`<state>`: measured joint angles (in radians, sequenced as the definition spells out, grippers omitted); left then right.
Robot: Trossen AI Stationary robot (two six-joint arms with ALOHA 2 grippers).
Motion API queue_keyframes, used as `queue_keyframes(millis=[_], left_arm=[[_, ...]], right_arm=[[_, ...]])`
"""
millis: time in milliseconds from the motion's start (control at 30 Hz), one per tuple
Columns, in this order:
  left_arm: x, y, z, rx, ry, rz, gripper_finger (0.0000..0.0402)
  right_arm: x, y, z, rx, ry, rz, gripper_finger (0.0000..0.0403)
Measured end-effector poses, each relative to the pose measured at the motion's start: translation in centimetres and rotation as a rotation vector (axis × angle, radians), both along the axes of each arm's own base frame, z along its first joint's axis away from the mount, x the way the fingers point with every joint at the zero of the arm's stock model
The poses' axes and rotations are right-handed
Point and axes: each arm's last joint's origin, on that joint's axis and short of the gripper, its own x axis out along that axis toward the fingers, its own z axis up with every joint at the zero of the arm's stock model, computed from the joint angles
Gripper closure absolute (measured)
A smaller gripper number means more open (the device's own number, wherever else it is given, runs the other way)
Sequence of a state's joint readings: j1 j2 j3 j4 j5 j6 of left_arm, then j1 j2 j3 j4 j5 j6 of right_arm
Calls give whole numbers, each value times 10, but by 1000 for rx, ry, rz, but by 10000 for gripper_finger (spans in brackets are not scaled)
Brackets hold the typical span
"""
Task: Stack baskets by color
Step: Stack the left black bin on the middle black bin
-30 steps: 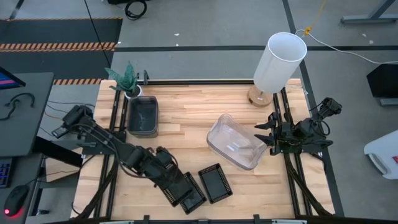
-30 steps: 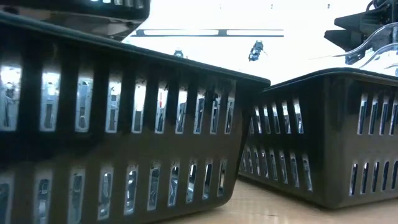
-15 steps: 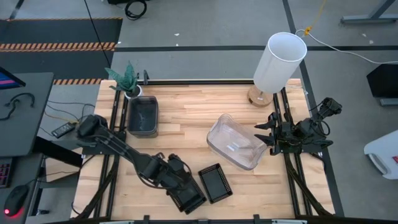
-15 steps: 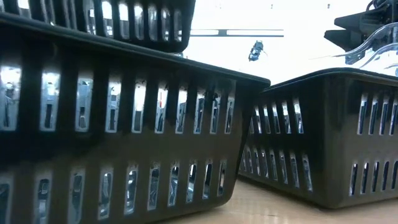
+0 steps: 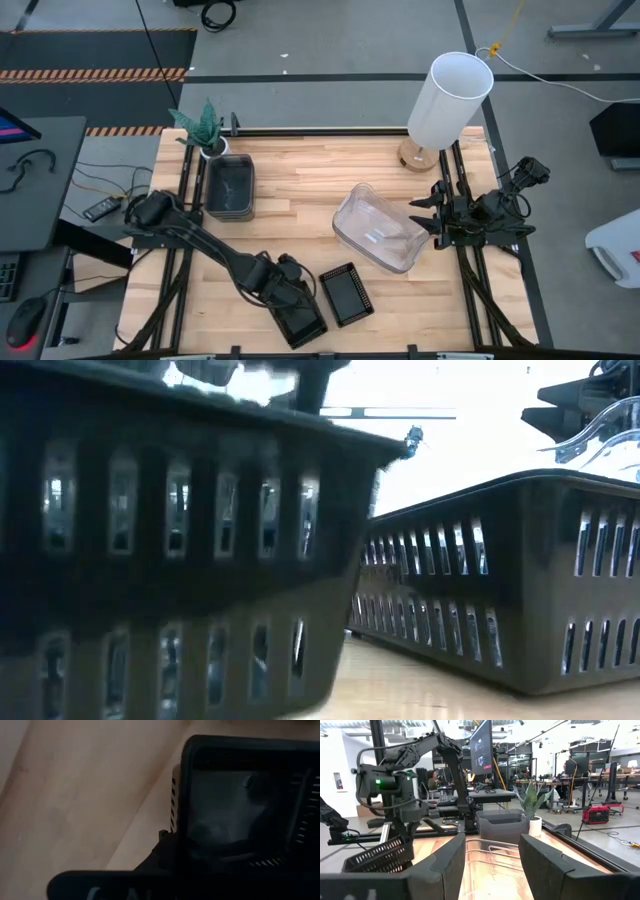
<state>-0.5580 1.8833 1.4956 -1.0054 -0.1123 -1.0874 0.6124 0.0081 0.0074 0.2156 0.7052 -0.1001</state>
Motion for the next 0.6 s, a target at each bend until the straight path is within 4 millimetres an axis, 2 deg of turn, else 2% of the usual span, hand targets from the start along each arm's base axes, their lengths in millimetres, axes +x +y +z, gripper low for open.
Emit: queue_keyframes(millis=[333, 433, 600], left_arm=[[8, -6, -16, -16, 18, -83, 391], [8, -6, -17, -5, 15, -98, 363], [9, -5, -16, 2, 6, -105, 287]], right_arm=[[0, 0, 0, 2, -2, 0, 213], [0, 0, 0, 3, -4, 0, 213], [0, 0, 1, 6, -9, 0, 213]])
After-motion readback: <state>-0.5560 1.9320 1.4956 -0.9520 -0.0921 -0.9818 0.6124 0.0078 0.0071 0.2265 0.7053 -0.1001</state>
